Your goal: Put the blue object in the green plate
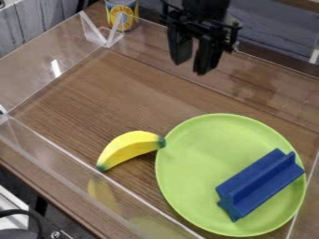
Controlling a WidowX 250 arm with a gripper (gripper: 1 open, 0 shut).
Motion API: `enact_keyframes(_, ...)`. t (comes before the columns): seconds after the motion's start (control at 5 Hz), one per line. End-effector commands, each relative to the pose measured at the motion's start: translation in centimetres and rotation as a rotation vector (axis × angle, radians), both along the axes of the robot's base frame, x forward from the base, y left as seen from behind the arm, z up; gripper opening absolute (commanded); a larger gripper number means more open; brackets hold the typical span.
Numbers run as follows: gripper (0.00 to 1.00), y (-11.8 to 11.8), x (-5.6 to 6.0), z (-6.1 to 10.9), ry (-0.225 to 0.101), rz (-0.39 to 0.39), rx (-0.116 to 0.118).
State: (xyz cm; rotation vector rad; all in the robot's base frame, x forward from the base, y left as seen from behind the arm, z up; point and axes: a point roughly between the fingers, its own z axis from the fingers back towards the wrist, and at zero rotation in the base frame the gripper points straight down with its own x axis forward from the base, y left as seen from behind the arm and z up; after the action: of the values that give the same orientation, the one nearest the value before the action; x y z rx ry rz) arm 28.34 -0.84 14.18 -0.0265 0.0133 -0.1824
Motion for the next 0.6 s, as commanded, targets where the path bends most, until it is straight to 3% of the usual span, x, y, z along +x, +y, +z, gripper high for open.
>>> enact_keyframes(0.0,1.00,0.1,0.4,1.4,-0.062,0.046,0.005)
enact_keyframes(0.4,1.00,-1.2,0.6,1.7,-0.071,0.133,0.014)
